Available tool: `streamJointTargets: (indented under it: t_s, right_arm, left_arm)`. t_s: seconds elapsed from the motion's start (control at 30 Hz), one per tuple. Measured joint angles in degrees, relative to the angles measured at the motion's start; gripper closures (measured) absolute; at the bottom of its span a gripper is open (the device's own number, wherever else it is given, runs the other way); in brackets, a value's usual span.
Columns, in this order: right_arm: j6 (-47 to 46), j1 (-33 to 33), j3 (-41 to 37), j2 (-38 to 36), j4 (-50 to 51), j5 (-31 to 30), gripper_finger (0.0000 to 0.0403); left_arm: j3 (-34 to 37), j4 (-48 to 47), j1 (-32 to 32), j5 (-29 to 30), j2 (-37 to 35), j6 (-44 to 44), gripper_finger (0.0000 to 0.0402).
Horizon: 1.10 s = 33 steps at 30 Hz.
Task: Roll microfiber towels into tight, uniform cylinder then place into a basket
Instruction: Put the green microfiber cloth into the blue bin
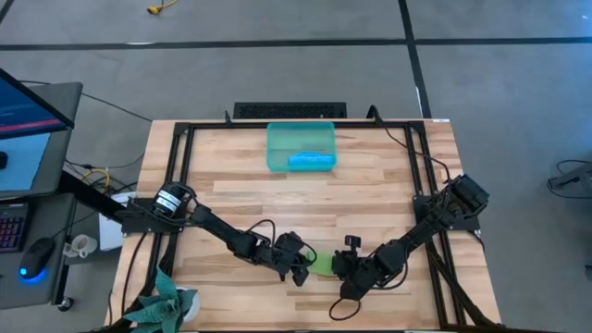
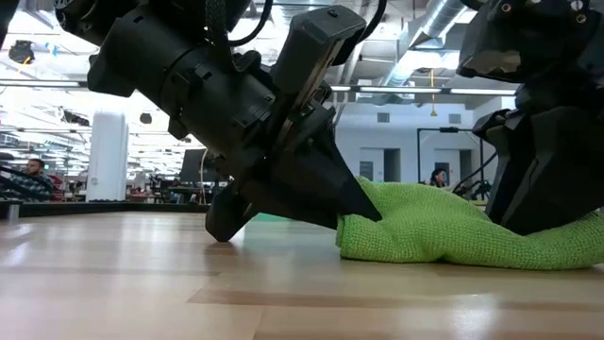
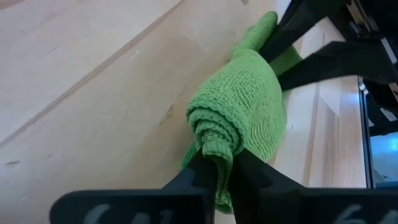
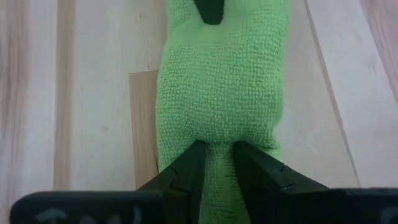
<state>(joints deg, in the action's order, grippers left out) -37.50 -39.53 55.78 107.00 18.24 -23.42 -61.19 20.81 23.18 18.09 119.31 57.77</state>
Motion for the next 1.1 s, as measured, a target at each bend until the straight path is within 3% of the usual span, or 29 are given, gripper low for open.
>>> streamJointTargets:
  t_s: [0.43,0.87,1.1]
  right_arm:
    - [-0.2,0.7,4.9,0.3,8.9,0.9,0.0203]
    - [-4.3,-0.1,4.4,-9.9,22.5,-2.0,0.0225]
    - [-15.3,-5.0,-2.3,-19.8,27.9,-11.6,0.0234]
  left_arm:
    - [0.0,-0.6,0.0,0.2,0.0,1.3,0.0392]
    - [0.0,-0.7,0.0,0.3,0.0,1.2,0.0389]
    - [0.1,-0.7,0.0,0.3,0.0,1.1,0.0388]
